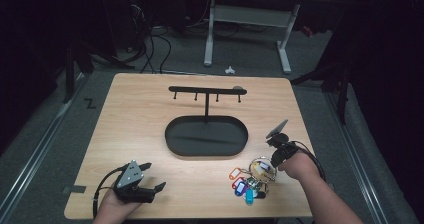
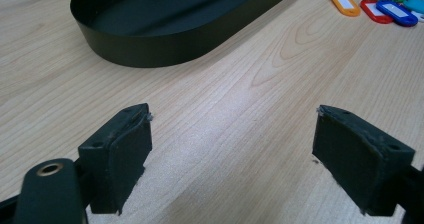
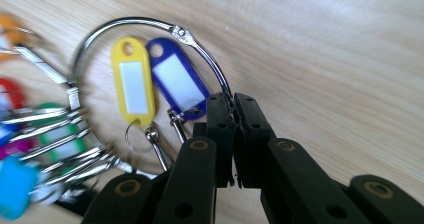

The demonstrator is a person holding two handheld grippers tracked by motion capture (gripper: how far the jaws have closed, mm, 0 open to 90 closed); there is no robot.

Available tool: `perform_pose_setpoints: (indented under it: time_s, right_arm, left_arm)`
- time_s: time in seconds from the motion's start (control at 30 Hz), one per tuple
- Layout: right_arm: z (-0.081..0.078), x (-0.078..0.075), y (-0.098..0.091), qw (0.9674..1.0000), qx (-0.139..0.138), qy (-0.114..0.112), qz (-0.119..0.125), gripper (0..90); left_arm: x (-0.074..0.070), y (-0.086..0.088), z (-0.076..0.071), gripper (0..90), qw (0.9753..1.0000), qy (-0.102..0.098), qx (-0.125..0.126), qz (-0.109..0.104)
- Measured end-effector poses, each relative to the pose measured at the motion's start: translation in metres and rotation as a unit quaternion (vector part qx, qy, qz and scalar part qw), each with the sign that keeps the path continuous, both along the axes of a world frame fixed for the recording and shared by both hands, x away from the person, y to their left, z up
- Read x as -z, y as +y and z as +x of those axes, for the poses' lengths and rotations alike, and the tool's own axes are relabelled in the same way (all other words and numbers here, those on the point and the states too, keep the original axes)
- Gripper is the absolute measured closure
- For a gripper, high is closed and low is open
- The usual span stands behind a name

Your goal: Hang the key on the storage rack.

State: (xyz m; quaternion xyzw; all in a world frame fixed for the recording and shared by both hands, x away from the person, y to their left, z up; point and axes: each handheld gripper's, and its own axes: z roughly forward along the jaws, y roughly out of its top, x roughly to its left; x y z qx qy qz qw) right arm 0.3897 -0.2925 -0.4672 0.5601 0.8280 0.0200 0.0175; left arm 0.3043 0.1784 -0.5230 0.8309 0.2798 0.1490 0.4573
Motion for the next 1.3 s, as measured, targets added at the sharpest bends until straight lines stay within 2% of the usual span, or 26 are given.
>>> perform_pose_setpoints:
  time_s: [0.23,0.3,0.33,0.5,0.53,0.6,0.83,1.3]
  right_arm:
    - [-0.007,-0.039,0.005,0.9994,-0.023,-0.023,0.014,87.4]
    - [-0.009,-0.043,0.006,0.9991,-0.028,-0.027,0.015,87.4]
    - [-0.012,-0.051,0.01,0.9987,-0.034,-0.032,0.018,87.5]
    - [-0.016,-0.063,0.015,0.9981,-0.046,-0.03,0.03,87.6]
    - [-0.017,-0.066,0.016,0.9984,-0.04,-0.029,0.027,87.6]
    - [-0.017,-0.071,0.016,0.9976,-0.054,-0.034,0.027,87.6]
    - [-0.02,-0.089,0.019,0.9972,-0.06,-0.039,0.023,87.6]
    - [-0.018,-0.137,0.031,0.9944,-0.086,-0.058,0.018,87.6]
  left_arm:
    - [-0.001,0.001,0.0,16.4,1.0,-0.001,0.001,-0.001]
    - [-0.001,0.001,0.0,16.4,1.0,-0.002,0.0,-0.002]
    - [-0.001,0.001,0.0,16.3,1.0,-0.001,0.002,-0.001]
    - [0.0,0.0,0.0,16.3,1.0,0.0,0.004,0.001]
    - [0.0,0.001,0.0,16.4,1.0,-0.001,0.003,0.002]
    - [0.0,0.001,-0.001,16.3,1.0,-0.002,0.002,0.003]
    - [0.0,0.001,0.0,16.4,1.0,-0.001,0.003,0.005]
    - [0.0,0.0,-0.001,16.4,0.9999,-0.003,0.007,0.012]
